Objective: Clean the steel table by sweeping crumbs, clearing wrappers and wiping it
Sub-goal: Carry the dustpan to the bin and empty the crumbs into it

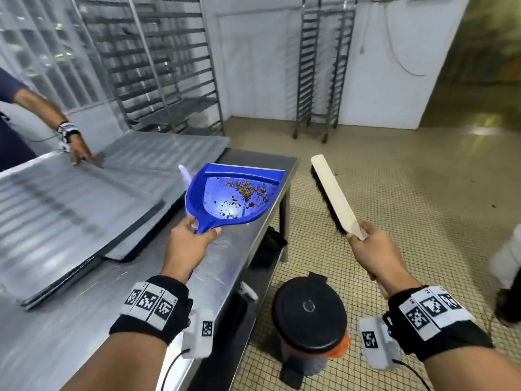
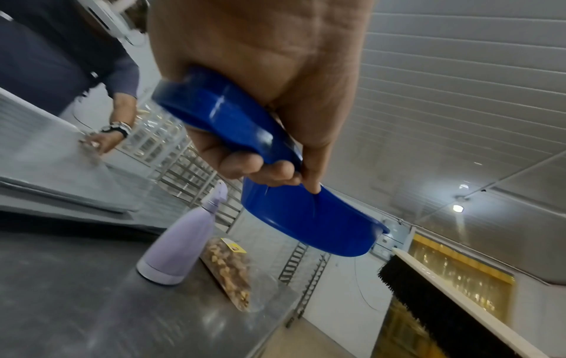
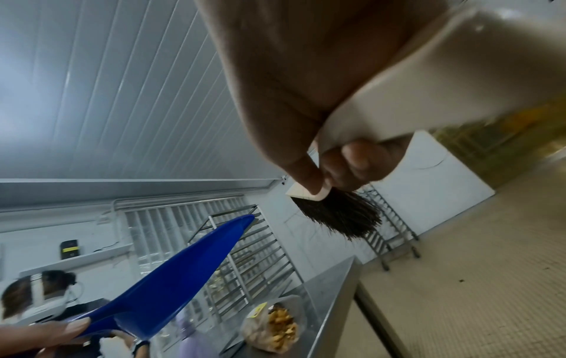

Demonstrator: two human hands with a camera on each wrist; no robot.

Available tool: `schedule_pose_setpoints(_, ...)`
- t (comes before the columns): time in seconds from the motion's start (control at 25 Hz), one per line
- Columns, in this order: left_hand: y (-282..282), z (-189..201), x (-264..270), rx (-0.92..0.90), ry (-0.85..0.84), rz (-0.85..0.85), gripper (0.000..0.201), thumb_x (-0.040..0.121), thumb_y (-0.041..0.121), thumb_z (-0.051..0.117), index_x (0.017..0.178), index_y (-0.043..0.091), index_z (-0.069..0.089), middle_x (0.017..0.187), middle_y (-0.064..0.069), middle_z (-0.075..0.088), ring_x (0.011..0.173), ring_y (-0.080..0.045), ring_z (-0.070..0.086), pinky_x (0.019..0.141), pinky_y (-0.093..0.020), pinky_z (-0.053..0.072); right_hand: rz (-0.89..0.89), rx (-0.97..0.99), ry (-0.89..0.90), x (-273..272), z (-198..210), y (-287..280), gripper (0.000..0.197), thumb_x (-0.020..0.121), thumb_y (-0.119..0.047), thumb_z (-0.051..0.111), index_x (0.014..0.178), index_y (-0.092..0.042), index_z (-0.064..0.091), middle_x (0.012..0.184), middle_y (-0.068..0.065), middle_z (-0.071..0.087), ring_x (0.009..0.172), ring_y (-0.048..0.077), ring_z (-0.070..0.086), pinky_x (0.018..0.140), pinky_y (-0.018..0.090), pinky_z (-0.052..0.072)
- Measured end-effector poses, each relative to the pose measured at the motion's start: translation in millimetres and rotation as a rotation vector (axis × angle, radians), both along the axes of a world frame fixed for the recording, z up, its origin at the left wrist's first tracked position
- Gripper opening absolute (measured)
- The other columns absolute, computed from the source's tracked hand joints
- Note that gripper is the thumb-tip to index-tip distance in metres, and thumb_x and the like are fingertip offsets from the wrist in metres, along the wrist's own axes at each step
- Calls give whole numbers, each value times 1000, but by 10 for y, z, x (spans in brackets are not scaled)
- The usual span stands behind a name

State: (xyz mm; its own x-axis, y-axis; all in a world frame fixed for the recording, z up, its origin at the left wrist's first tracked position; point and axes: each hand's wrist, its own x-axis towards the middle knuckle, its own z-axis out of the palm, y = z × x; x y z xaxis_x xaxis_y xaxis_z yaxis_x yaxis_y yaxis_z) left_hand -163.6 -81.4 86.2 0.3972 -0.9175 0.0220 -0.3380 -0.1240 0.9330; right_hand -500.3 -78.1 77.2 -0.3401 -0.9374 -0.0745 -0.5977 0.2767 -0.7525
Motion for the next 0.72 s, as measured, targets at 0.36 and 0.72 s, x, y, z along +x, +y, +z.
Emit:
schedule_pose_setpoints(0.36, -1017, -237, -795, 38, 2, -222, 27, 80, 22, 78, 91, 31, 56, 89, 4, 67, 61, -17, 51, 60, -30, 40, -185, 68, 21, -621, -186, -307, 49, 97, -29, 53, 144, -23, 40, 81, 4, 63, 45, 13, 51, 35, 21, 35)
schedule_pose_setpoints(0.72, -1584, -510, -1402, 135, -73, -252, 34, 79, 24, 79, 105, 18, 58, 83, 11, 66, 55, -22, 57, 52, -26, 42, -222, 127, -5, -1124, -355, -638, 51, 97, -26, 53, 146, -23, 37, 88, 4, 66, 46, 10, 48, 33, 18, 34)
